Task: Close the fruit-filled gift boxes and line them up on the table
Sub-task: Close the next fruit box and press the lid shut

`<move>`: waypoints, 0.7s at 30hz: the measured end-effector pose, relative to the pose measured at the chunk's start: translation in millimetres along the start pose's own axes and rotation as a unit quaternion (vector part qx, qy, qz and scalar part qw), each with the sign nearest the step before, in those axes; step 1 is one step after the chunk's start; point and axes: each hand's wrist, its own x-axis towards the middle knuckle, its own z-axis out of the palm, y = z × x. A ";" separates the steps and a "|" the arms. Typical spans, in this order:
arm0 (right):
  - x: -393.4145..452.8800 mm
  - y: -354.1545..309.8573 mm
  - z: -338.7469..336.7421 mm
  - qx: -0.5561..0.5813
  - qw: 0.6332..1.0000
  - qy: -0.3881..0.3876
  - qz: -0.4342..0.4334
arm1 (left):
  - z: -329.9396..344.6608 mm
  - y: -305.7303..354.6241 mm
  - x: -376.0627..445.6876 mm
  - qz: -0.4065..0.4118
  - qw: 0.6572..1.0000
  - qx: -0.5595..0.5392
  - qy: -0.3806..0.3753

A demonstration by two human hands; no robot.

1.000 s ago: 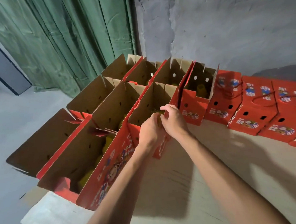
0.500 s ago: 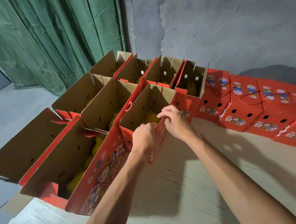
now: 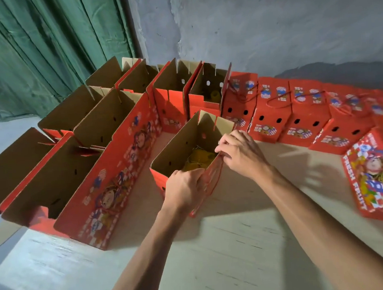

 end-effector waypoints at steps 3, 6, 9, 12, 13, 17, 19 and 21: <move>-46.6 20.7 -16.6 -0.016 1.000 0.021 0.000 | 15.8 38.9 -15.0 0.016 0.999 0.024 -0.014; -95.1 40.8 -36.8 -0.017 0.999 0.031 0.005 | 29.6 81.9 -33.5 0.038 0.999 0.028 -0.001; -145.1 57.2 -59.7 0.009 0.999 0.036 0.027 | 39.1 124.6 -49.8 0.019 0.999 0.038 -0.005; -193.1 67.6 -82.0 0.041 0.997 0.015 0.067 | 50.1 158.6 -61.7 0.013 0.999 0.025 -0.017; -209.4 70.3 -88.0 0.053 0.995 0.014 0.080 | 53.2 168.4 -65.2 0.018 0.999 0.018 -0.030; -272.3 78.7 -104.2 0.090 0.986 0.057 0.130 | 68.3 201.9 -73.3 0.055 0.998 -0.007 -0.044; -294.8 81.7 -109.0 0.102 0.979 0.073 0.159 | 77.7 215.1 -72.9 0.069 0.997 -0.012 -0.043; -311.9 83.9 -114.3 0.104 0.974 0.083 0.182 | 84.8 226.0 -69.4 0.082 0.995 -0.023 -0.049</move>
